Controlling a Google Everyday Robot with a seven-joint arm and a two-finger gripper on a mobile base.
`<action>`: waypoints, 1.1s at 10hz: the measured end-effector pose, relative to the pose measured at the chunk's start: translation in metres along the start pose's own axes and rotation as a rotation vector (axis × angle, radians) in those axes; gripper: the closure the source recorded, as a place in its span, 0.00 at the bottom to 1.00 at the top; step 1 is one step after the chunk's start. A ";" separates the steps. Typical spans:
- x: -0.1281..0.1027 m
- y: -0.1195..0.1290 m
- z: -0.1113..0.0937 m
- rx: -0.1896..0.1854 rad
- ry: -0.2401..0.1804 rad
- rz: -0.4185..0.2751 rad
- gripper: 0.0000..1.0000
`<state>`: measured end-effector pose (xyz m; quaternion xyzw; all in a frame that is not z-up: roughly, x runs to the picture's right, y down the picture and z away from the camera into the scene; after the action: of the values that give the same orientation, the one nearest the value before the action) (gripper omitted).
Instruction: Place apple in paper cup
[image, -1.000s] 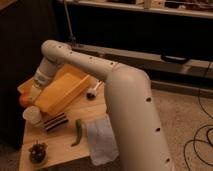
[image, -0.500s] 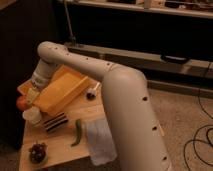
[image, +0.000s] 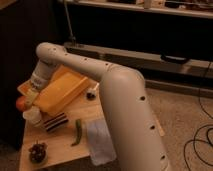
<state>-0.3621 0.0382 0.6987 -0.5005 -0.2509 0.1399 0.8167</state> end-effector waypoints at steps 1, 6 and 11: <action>-0.001 -0.001 0.001 0.003 0.001 0.004 0.65; -0.005 -0.004 0.004 0.009 0.003 0.021 0.39; -0.005 -0.006 0.005 0.000 0.002 0.047 0.39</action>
<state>-0.3696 0.0364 0.7048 -0.5065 -0.2384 0.1587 0.8133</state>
